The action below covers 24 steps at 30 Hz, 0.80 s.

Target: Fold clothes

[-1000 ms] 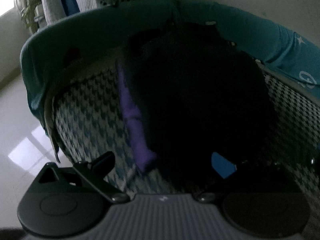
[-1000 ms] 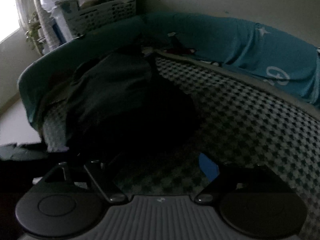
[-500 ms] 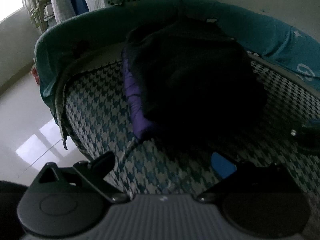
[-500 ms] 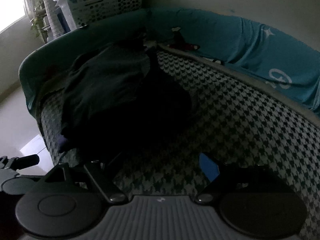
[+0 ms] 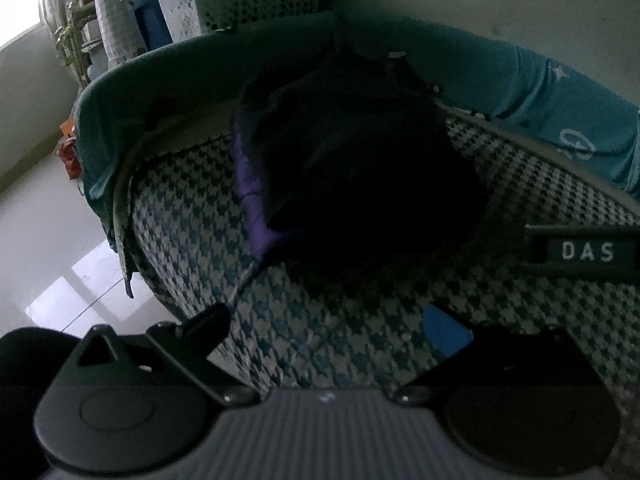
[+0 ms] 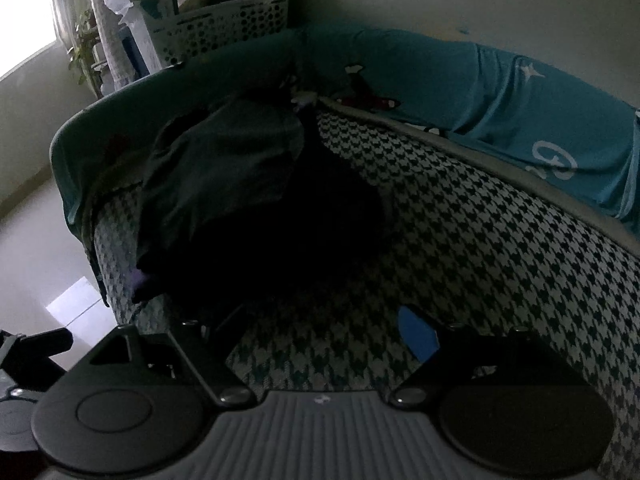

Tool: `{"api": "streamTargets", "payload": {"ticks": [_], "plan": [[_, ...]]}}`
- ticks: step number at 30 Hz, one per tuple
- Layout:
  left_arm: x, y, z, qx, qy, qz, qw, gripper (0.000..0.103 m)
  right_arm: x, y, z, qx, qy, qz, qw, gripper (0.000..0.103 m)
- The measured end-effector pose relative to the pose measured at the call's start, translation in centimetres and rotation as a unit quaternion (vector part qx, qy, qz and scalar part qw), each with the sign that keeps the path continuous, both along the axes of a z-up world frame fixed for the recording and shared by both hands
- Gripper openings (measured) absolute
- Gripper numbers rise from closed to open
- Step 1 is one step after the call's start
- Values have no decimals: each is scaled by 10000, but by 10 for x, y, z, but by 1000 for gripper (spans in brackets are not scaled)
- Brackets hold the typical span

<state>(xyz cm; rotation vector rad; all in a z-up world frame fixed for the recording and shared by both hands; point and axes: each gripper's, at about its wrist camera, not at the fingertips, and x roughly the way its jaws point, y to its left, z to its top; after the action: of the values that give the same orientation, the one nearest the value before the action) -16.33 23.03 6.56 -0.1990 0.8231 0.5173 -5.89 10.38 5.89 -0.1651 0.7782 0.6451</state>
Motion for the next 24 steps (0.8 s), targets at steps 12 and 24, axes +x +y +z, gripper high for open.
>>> {"api": "streamTargets", "payload": {"ticks": [12,24], "plan": [[-12,-14,10,-23,53,-29,10000,103,-6,-1,3,29,-19,137,9999,83],[-21,-31,21,176,1,-128,9998,103,-20,-5,7,-49,-214,453,9987,83]]}}
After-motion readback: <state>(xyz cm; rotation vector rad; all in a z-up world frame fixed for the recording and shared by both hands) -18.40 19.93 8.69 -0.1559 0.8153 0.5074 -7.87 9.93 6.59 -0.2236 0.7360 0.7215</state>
